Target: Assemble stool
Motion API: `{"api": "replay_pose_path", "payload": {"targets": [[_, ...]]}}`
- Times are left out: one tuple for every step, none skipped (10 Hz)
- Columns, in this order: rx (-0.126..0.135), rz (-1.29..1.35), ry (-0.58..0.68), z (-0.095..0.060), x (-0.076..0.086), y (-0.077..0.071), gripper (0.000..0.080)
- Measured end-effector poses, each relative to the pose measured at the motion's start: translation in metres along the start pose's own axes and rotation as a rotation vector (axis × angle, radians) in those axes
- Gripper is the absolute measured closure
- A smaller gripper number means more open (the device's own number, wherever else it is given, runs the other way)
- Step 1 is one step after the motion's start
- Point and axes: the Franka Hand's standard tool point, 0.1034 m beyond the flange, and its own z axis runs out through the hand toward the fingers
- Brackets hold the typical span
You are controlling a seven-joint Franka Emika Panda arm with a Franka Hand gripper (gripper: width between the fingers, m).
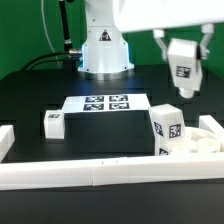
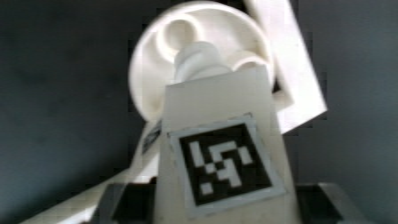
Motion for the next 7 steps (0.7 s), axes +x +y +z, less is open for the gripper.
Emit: {"api": "replay_pose_path", "payload": {"targets": [[0.016,-0.001,0.075,0.005,-0.005,-0.015,0.0474],[0.023,-0.01,0.096,0.006,-0.008,-0.015,0.0474],[0.046,0.003,0.127,0.007,-0.01,-0.019,0.0474],[0.044,-0.009,0.12,0.007,-0.012,-0.019,0.0474],[0.051,-0.013,0.124,0.007,-0.009,-0.018,0.0474],[0.106,-0.026,0.19,0.003,0.009,-0.008,0.0474],[0.129,-0.011,0.23,0.006,0.016,-0.001,0.0474]]}}
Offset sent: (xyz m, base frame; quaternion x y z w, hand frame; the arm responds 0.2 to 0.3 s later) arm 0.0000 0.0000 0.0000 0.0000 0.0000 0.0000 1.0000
